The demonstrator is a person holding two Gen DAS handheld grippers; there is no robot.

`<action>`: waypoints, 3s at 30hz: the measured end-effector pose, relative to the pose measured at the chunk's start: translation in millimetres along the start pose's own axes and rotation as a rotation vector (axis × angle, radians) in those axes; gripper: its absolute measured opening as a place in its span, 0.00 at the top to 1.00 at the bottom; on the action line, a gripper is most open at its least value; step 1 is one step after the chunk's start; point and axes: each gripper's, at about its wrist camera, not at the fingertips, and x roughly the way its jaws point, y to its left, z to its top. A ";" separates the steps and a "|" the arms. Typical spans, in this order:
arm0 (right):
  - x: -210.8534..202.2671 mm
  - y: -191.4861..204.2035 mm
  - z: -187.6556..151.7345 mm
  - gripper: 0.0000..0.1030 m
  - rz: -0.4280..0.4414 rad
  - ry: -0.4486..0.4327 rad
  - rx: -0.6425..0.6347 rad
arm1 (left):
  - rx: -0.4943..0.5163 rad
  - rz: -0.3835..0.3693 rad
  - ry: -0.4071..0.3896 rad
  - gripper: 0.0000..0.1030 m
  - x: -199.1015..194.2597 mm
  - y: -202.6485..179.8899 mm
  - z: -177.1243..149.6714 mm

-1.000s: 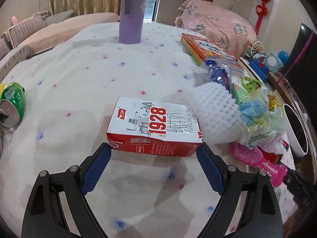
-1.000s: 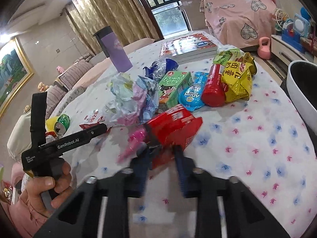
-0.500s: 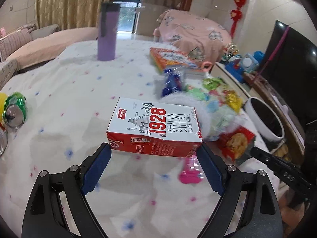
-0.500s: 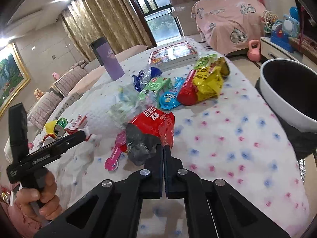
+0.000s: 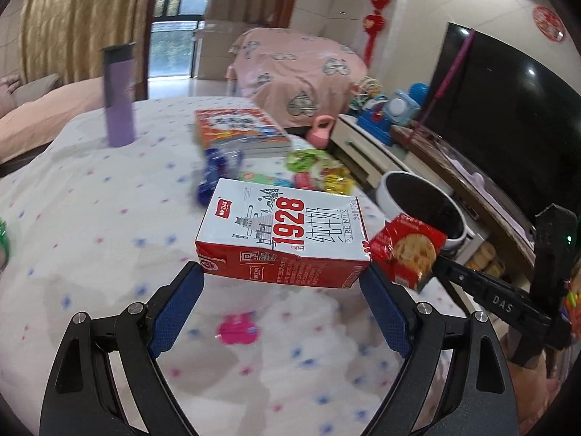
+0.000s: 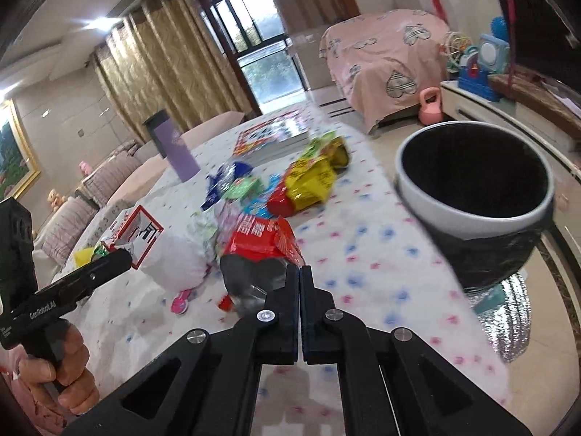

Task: Collect trash
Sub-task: 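Carry chip bag and milk carton over the bin and release both, then grasp the white mesh scrubber with the left tool while the right tool grasps crumpled tissue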

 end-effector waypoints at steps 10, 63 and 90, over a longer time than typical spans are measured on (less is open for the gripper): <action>-32.3 -42.1 19.1 1.00 -0.073 -0.078 0.054 | 0.084 -0.086 0.016 0.13 24.8 -52.1 13.7; -22.8 -195.2 84.3 0.91 -0.240 -0.108 0.178 | 0.231 -0.207 0.238 0.12 184.9 -194.5 59.5; -34.6 -104.2 27.9 0.17 -0.107 -0.104 0.206 | 0.124 -0.142 0.156 0.12 62.0 -92.3 -5.3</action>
